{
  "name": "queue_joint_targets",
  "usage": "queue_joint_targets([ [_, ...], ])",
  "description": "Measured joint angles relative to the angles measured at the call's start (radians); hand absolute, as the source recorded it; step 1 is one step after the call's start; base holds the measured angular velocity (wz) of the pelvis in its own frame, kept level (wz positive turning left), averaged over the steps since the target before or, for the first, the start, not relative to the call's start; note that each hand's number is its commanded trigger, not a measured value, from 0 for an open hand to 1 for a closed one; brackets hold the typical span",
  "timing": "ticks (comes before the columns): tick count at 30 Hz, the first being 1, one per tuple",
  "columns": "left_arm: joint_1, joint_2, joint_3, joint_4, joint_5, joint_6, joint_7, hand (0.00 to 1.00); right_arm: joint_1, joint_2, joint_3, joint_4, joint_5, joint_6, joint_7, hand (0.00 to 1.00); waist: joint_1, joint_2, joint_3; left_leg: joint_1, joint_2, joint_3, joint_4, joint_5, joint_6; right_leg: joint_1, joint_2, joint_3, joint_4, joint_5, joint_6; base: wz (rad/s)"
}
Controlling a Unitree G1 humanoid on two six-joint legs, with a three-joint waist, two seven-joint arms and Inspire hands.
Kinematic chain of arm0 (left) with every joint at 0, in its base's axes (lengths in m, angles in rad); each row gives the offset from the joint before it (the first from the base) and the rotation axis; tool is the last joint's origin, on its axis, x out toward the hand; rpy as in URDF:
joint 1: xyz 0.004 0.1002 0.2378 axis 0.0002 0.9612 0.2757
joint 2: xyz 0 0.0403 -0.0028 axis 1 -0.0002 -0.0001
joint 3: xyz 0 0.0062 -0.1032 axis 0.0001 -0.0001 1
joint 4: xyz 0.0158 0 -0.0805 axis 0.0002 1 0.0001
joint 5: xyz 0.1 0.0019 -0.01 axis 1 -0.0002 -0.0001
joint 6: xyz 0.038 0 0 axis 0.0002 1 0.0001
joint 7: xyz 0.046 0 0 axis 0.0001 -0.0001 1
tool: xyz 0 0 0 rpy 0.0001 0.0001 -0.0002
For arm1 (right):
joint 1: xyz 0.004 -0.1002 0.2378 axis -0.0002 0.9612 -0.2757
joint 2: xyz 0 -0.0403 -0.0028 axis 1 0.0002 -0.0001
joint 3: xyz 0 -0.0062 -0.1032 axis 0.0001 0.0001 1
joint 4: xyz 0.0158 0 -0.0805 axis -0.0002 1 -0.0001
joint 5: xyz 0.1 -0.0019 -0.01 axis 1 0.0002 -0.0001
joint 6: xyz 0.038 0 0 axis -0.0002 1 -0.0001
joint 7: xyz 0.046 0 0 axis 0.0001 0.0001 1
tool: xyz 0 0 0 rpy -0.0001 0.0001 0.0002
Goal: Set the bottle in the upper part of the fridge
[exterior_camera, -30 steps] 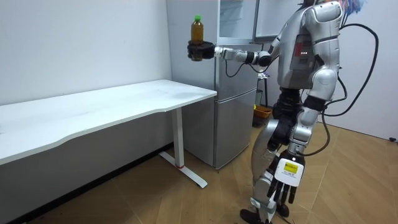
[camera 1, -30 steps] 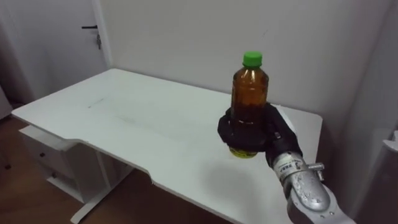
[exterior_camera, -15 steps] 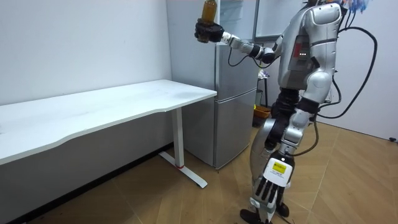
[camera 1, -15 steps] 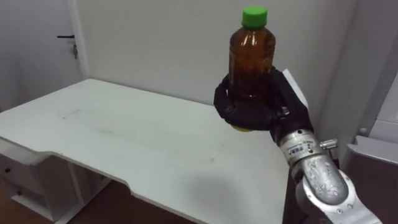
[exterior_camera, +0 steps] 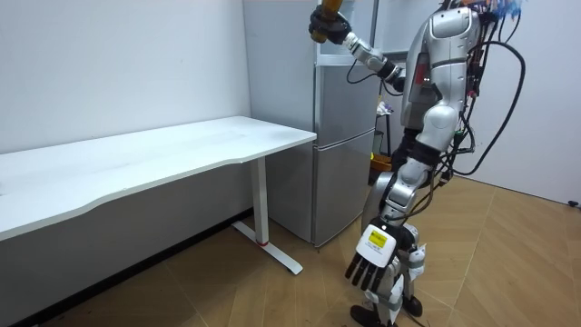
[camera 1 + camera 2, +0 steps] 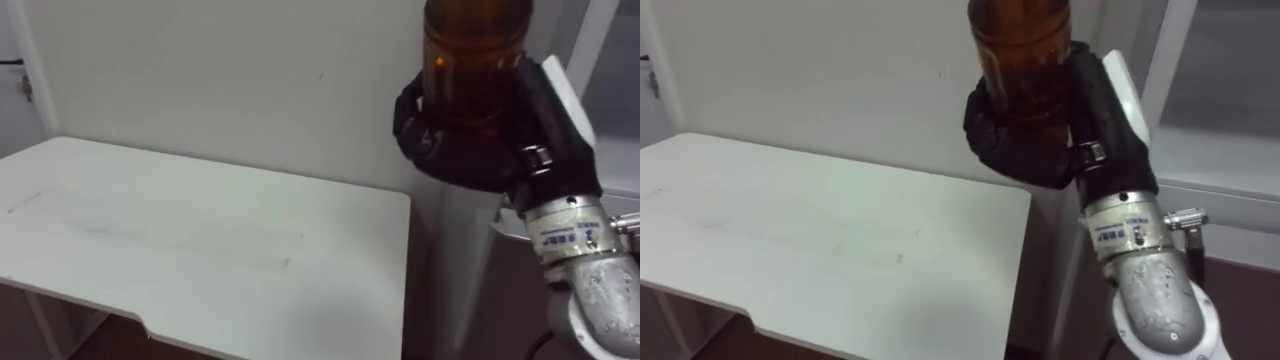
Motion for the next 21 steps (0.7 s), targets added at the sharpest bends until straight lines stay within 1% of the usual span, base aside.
queue_joint_targets([
  [2, 0.0, 0.0, 0.001, 0.0, 0.0, -0.001, -0.001, 0.0, 0.0, 0.0, -0.022, -0.026, -0.001, -0.002, -0.019, 1.0, -0.003, 0.003, 0.0019, -0.002, 0.008, 0.018, 0.011, -0.011, -0.001, -0.001, 0.005, 0.008, 0.0, 0.003, 0.0, -0.24],
  [4, 0.0, 0.0, 0.005, 0.0, 0.001, -0.003, -0.003, 0.0, 0.003, 0.0, -0.039, -0.055, -0.007, -0.007, -0.027, 1.0, -0.016, 0.007, 0.0044, -0.007, 0.012, 0.021, 0.024, -0.022, -0.001, -0.002, 0.008, 0.015, 0.0, 0.004, 0.0, -0.15],
  [6, 0.0, -0.001, 0.022, -0.004, 0.002, -0.006, -0.005, 0.0, 0.031, -0.001, -0.068, -0.095, -0.023, -0.032, -0.027, 1.0, -0.026, 0.011, 0.0026, -0.008, 0.014, 0.03, 0.025, -0.025, 0.0, -0.007, 0.009, 0.024, 0.0, 0.005, -0.001, -0.1],
  [7, 0.001, -0.001, 0.025, -0.005, 0.002, -0.006, -0.005, 0.0, 0.04, -0.001, -0.073, -0.104, -0.024, -0.036, -0.027, 1.0, -0.027, 0.013, 0.0028, -0.006, 0.016, 0.036, 0.025, -0.026, 0.0, -0.007, 0.01, 0.027, 0.0, 0.005, -0.001, -0.24],
  [8, 0.001, -0.001, 0.029, -0.007, 0.002, -0.007, -0.005, 0.0, 0.064, -0.001, -0.084, -0.125, -0.033, -0.036, -0.027, 1.0, -0.029, 0.015, 0.0025, -0.001, 0.02, 0.049, 0.025, -0.029, -0.001, -0.005, 0.013, 0.043, 0.0, 0.008, -0.001, -0.26],
  [9, 0.006, -0.001, 0.034, -0.008, 0.002, -0.007, -0.002, 0.0, 0.089, -0.001, -0.091, -0.138, -0.041, -0.039, -0.025, 1.0, -0.035, 0.017, 0.0026, 0.0, 0.022, 0.052, 0.025, -0.031, -0.001, -0.003, 0.015, 0.046, 0.0, 0.009, -0.001, -0.21],
  [13, 0.012, -0.001, 0.036, -0.007, 0.001, -0.007, 0.001, 0.0, 0.142, -0.001, -0.117, -0.14, -0.041, -0.038, -0.001, 1.0, -0.071, 0.017, 0.0026, 0.005, 0.023, 0.055, 0.024, -0.031, -0.002, -0.003, 0.016, 0.052, 0.001, 0.009, -0.001, -0.04],
  [15, 0.015, -0.002, 0.037, -0.007, 0.001, -0.011, 0.001, 0.0, 0.17, -0.003, -0.14, -0.14, -0.038, -0.036, 0.008, 1.0, -0.075, 0.018, 0.0028, 0.011, 0.027, 0.072, 0.021, -0.032, -0.002, -0.006, 0.018, 0.069, 0.002, 0.01, -0.001, -0.19],
  [18, 0.019, -0.002, 0.037, -0.006, 0.001, -0.014, 0.001, 0.0, 0.189, -0.003, -0.173, -0.141, -0.038, -0.033, 0.008, 1.0, -0.08, 0.017, 0.0024, 0.018, 0.028, 0.081, 0.017, -0.032, -0.002, -0.006, 0.018, 0.076, 0.004, 0.01, -0.002, -0.14],
  [21, 0.022, -0.002, 0.037, -0.006, 0.001, -0.015, 0.001, 0.0, 0.19, -0.003, -0.199, -0.141, -0.037, -0.033, 0.007, 1.0, -0.089, 0.014, 0.0013, 0.019, 0.028, 0.085, 0.018, -0.032, -0.002, -0.008, 0.018, 0.083, 0.004, 0.011, -0.003, -0.05],
])
